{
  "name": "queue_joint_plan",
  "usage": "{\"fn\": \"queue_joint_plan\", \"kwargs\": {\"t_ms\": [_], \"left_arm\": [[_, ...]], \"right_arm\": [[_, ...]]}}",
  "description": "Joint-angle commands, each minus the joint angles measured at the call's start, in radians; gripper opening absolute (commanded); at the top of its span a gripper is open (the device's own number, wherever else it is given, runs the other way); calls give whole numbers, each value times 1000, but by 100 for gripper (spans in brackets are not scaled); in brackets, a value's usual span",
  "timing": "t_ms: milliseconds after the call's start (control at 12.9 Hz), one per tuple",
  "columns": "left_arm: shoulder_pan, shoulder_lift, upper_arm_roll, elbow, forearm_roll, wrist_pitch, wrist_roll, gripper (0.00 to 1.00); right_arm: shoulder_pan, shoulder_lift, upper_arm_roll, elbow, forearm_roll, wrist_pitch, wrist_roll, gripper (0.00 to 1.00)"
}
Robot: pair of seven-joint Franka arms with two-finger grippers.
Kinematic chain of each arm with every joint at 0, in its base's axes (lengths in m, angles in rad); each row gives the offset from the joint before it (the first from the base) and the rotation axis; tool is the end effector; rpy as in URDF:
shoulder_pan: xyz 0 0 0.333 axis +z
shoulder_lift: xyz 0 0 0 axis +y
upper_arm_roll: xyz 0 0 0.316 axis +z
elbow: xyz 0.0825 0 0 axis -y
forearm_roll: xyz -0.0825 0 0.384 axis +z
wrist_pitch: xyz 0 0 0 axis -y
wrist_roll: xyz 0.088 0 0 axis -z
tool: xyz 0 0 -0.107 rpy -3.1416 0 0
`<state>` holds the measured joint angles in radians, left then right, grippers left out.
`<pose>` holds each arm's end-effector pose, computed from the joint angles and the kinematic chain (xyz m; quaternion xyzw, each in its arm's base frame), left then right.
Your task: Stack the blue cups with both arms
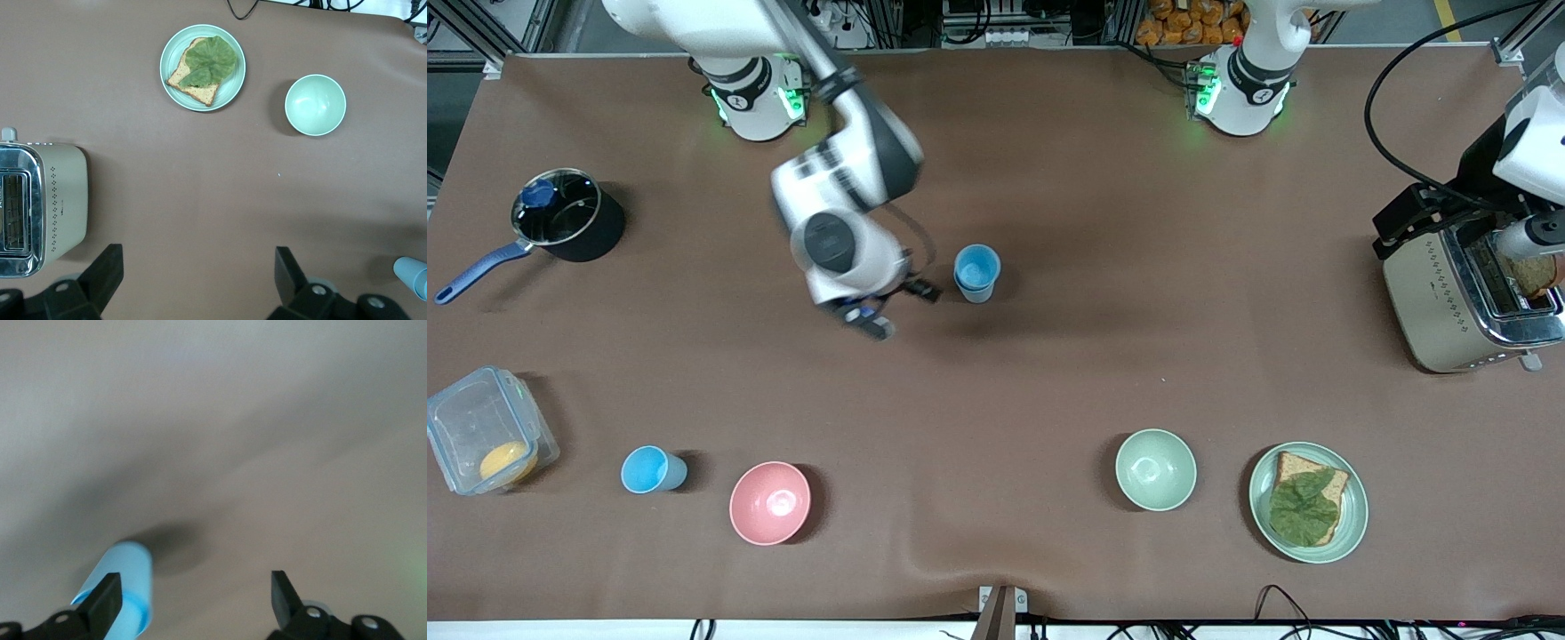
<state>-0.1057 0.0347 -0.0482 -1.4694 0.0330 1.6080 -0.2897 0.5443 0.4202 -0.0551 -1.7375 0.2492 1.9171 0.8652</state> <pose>0.5635 -0.0834 0.6566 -0.9962 -0.0680 -0.0541 0.0039 0.5473 0.3142 0.3208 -0.9588 0.2382 0.1547 0.0035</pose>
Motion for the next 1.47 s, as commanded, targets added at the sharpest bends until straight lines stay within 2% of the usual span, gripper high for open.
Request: {"fn": "queue_joint_plan", "kwargs": {"t_ms": [0, 155, 310, 620, 698, 775, 853, 1163, 1395], "left_arm": [[-6, -6, 10, 0, -8, -10, 24, 100], [-6, 8, 8, 4, -12, -8, 27, 100], [-12, 8, 8, 6, -8, -10, 27, 100], [-12, 7, -8, 8, -8, -39, 27, 100], [-9, 7, -15, 8, -8, -58, 27, 100], [-8, 5, -15, 9, -10, -84, 27, 100], [-6, 5, -13, 9, -10, -103, 27, 100], [4, -34, -7, -5, 4, -106, 76, 100], [4, -58, -9, -35, 5, -91, 61, 100]], "right_arm": [[-146, -56, 18, -8, -8, -68, -194, 100], [-252, -122, 15, -7, -18, -153, -328, 100], [-361, -197, 18, -5, -106, -225, -473, 100], [-524, -354, 20, -5, -137, -309, -731, 100], [-536, -395, 23, -5, -181, -314, -786, 100], [-538, -421, 32, -4, -264, -314, -831, 100], [-550, -440, 40, 12, -307, -317, -875, 100], [-589, -446, 76, 146, -306, -426, -913, 100], [-656, -445, 144, 164, -288, -423, -913, 100]]}}
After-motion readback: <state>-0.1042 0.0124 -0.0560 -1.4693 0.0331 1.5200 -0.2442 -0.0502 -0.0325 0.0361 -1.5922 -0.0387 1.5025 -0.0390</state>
